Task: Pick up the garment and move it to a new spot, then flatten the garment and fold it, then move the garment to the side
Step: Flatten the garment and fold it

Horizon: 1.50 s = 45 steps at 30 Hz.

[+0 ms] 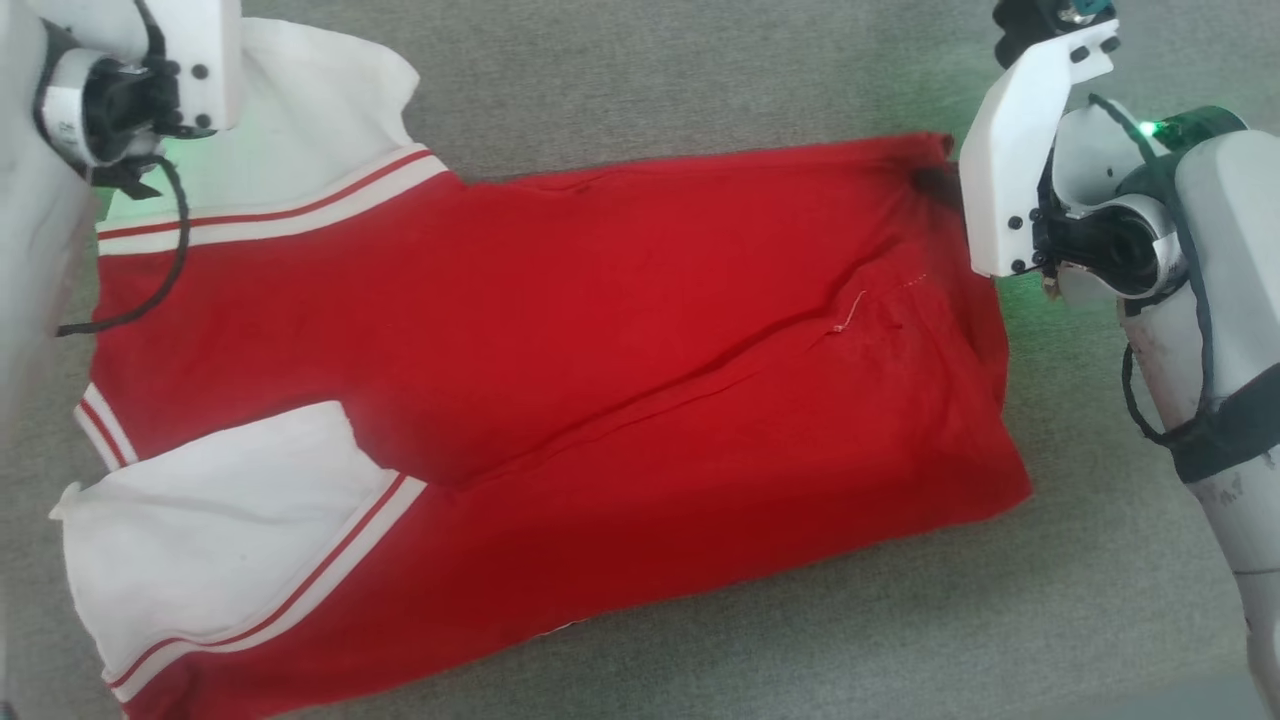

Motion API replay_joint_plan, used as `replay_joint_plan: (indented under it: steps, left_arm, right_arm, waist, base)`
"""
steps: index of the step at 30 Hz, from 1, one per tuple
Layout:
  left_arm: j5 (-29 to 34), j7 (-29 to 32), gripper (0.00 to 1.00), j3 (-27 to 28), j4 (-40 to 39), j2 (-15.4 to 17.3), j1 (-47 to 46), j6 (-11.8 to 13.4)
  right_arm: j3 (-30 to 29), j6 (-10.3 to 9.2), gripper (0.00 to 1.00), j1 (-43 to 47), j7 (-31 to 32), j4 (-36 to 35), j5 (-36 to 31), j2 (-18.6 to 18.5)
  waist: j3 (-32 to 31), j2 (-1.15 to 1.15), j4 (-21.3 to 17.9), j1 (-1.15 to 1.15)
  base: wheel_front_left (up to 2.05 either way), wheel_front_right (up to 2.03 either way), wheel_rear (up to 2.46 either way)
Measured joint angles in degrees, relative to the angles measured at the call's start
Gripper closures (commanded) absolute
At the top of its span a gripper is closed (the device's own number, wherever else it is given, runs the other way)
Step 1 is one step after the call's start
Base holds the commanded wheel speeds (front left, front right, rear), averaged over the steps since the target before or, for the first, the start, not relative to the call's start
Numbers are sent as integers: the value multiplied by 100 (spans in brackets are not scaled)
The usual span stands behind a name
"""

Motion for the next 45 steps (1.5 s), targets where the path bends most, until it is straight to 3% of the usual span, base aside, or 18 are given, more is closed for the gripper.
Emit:
replay_joint_plan:
  steps: [12, 19, 24, 31, 39, 45]
  left_arm:
    - [-136, 13, 100, -70, 113, -294, -29, -436]
    - [-172, 186, 100, -112, -479, -177, -58, -498]
    - [-163, 344, 100, -177, -1294, 134, 266, -354]
    - [-200, 576, 100, -175, -2933, 799, 1021, 132]
    - [-369, 836, 100, -80, -5445, 1738, 2290, 1184]
    - [-449, 887, 100, -53, -6775, 2330, 3266, 1995]
  right_arm:
    - [-69, 0, 100, 367, -222, -421, -68, -357]
    - [-354, 0, 100, 731, -280, -1071, -119, -653]
    - [-560, 1, 100, 1070, -170, -1608, -156, -754]
    - [-836, 1, 100, 1533, 114, -2326, -197, -867]
    - [-1365, 1, 100, 2332, 571, -3249, -257, -920]
    - [-1874, 1, 100, 3117, 942, -3673, -293, -859]
  waist:
    - [-414, 0, 329, 0]
    - [-755, 0, 622, 0]
    - [-1019, 0, 796, 0]
    - [-1276, 0, 958, 0]
    - [-1478, 0, 1063, 0]
    - [-1571, 0, 1086, 0]
  base:
    - [0, 0, 0]
    - [0, 0, 0]
    - [0, 0, 0]
    - [0, 0, 0]
    - [0, 0, 0]
    - [0, 0, 0]
